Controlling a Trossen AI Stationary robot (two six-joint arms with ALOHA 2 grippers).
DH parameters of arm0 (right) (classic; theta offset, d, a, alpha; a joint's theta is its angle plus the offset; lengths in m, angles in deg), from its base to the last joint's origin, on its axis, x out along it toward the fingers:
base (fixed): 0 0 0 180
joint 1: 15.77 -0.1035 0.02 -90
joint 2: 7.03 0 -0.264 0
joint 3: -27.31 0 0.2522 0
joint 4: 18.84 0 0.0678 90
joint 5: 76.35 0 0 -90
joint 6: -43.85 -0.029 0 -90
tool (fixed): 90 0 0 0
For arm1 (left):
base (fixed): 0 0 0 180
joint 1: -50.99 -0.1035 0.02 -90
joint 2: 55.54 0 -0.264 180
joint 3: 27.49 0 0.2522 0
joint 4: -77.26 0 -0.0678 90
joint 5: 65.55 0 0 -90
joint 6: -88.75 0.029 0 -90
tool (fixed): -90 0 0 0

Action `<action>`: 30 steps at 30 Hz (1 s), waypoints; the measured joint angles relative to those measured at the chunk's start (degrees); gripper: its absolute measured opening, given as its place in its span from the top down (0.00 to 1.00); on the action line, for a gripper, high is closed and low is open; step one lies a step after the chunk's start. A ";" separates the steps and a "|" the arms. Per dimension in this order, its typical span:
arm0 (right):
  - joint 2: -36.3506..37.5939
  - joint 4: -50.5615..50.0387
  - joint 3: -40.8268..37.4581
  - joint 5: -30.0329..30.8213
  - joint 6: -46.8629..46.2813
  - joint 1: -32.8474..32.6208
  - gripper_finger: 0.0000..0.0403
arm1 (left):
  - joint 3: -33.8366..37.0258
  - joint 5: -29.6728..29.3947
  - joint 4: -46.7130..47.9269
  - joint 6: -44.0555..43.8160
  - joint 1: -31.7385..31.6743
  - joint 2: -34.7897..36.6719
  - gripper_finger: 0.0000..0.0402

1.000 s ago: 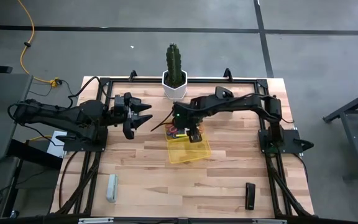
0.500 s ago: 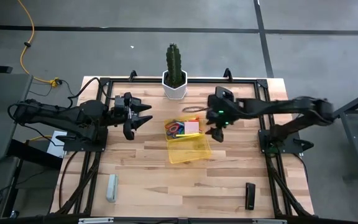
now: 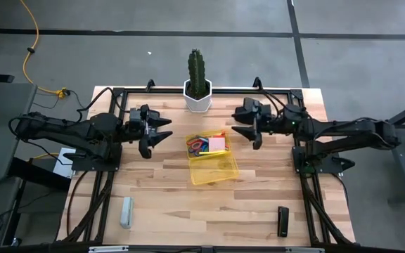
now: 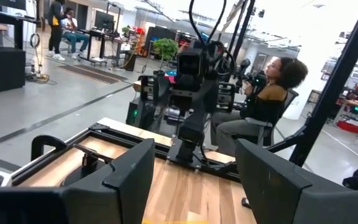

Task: Pack school essentials
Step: Return to Home Position

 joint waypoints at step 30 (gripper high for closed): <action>-0.19 -0.61 1.60 -6.15 1.33 0.00 0.40 | 0.01 -1.54 0.29 2.99 0.00 0.52 0.48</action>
